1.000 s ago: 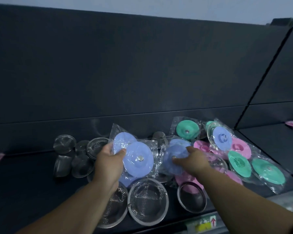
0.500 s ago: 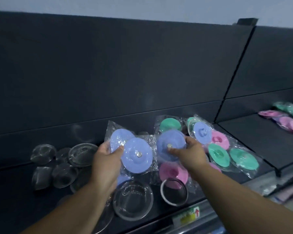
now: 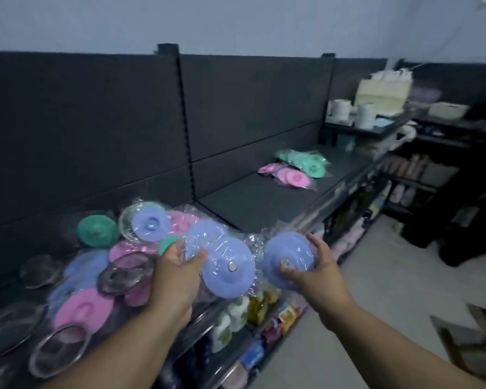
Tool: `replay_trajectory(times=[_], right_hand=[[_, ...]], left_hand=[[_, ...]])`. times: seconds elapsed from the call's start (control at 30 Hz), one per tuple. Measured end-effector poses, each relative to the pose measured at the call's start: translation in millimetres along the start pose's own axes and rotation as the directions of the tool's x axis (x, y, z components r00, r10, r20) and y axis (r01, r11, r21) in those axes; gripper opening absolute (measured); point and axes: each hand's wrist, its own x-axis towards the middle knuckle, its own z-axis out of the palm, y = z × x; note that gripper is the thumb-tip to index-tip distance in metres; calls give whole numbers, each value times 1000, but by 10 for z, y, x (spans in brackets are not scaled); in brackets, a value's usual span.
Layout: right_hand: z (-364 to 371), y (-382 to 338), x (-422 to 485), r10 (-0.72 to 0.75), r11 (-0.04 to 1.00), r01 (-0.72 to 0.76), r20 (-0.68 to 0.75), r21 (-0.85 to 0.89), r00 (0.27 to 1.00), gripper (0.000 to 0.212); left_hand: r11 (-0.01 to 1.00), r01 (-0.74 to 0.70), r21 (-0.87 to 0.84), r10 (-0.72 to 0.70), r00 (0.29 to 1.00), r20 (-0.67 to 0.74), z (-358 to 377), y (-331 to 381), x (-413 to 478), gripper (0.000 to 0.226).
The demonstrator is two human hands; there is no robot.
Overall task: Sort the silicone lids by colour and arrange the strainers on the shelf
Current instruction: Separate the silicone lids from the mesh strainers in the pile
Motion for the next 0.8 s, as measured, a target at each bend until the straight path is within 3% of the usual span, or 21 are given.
replay_trajectory(times=[0.07, 0.2, 0.33, 0.63, 0.8], right_hand=[[-515, 158, 70, 32, 999, -31, -32, 26, 999, 80], [-1434, 445, 162, 86, 995, -81, -110, 49, 990, 61], [-2094, 716, 261, 161, 987, -161, -198, 18, 967, 57], [-2494, 1285, 878, 369, 882, -398, -157, -251, 916, 72], [-2538, 1236, 1847, 381, 872, -418, -183, -256, 906, 69]], left_hand=[[1000, 25, 5, -25, 999, 47, 534, -126, -93, 11], [996, 80, 49, -86, 985, 151, 1448, -390, -264, 10], [988, 124, 91, -142, 965, 221, 2123, -559, -356, 11], [961, 123, 247, -187, 948, 259, 2909, -979, 234, 16], [974, 135, 183, -178, 953, 244, 3374, -1045, 1098, 16]])
